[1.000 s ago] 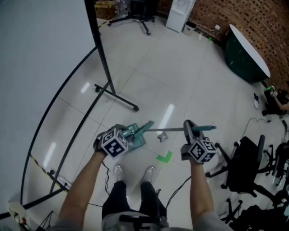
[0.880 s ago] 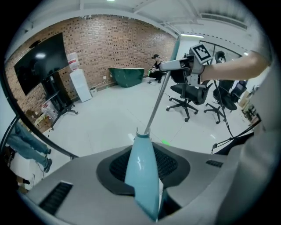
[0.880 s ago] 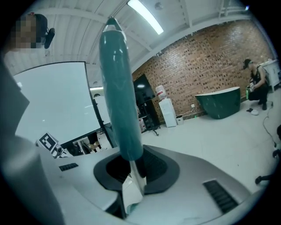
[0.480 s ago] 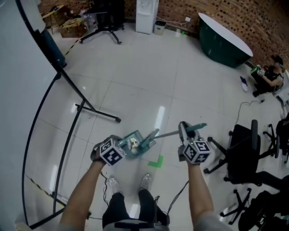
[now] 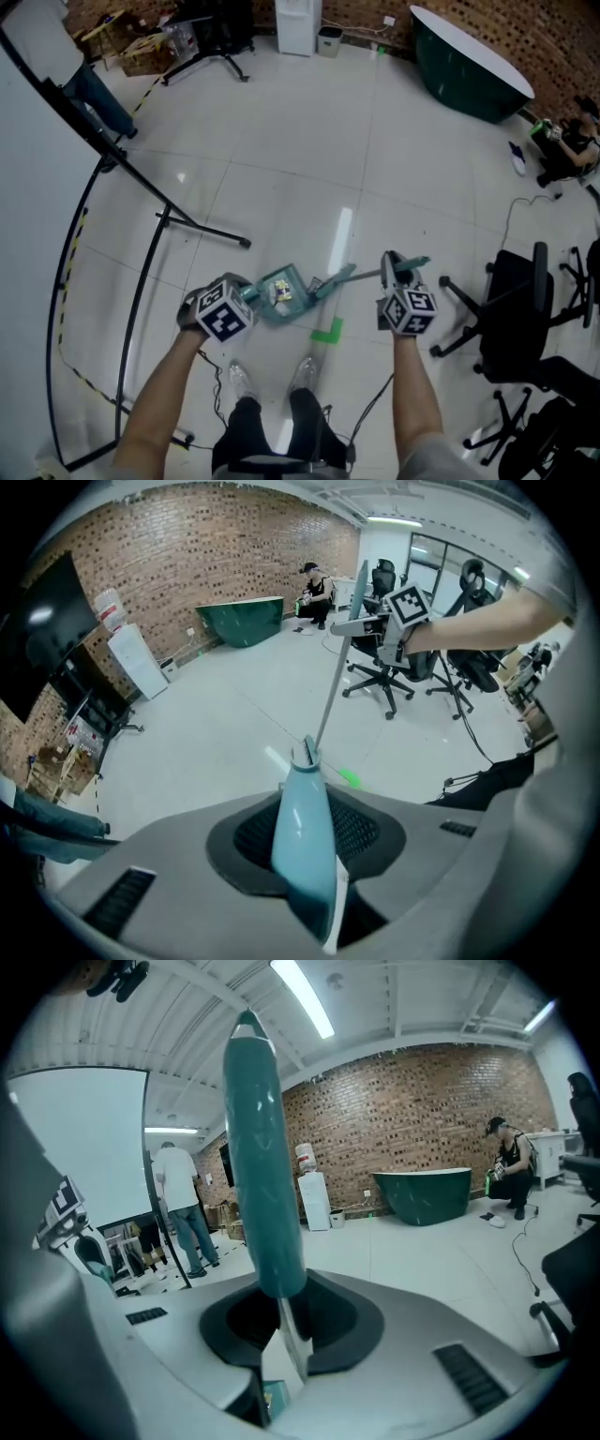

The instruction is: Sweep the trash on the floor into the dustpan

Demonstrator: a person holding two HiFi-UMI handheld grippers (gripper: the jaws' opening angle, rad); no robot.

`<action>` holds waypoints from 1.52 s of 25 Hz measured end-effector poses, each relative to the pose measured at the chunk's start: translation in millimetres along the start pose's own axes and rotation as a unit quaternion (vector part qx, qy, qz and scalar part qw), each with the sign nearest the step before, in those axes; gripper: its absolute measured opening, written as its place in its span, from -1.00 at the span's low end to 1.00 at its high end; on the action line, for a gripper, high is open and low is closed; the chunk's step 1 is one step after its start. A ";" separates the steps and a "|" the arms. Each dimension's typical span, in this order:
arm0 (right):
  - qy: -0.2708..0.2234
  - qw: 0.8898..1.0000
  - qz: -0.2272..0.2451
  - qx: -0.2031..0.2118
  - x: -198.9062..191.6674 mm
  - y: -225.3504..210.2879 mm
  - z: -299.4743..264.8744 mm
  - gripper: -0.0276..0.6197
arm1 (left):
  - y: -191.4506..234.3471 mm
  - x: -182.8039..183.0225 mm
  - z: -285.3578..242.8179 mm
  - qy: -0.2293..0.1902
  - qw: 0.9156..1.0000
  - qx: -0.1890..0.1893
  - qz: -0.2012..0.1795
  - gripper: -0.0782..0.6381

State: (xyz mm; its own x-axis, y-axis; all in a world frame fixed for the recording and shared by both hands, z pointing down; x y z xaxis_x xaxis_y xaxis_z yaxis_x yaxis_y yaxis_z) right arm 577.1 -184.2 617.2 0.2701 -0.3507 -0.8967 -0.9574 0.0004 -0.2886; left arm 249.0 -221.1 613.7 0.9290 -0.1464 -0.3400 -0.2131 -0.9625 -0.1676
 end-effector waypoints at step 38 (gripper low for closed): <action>0.039 0.980 -0.035 0.192 -21.5 101.7 -13.7 -0.77 | -6.1 -20.5 -4.5 -0.052 0.996 0.012 0.073 -0.48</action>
State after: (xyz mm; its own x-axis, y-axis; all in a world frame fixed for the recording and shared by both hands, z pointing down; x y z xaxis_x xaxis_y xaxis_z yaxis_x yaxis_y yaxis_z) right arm 472.6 -189.5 611.7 0.3103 -0.4338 -0.8459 -0.8237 0.3214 -0.4671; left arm 232.6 -213.2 625.8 0.8516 -0.2593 -0.4556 -0.3526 -0.9265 -0.1317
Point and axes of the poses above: the fingertips, and each gripper's own axes: z backward along the fingers, y to its left, x out of its top, the point moved 3 cm from there along z, backward along the fingers, and after that the axes turned 7 degrees about x, right-handed, at the moved point
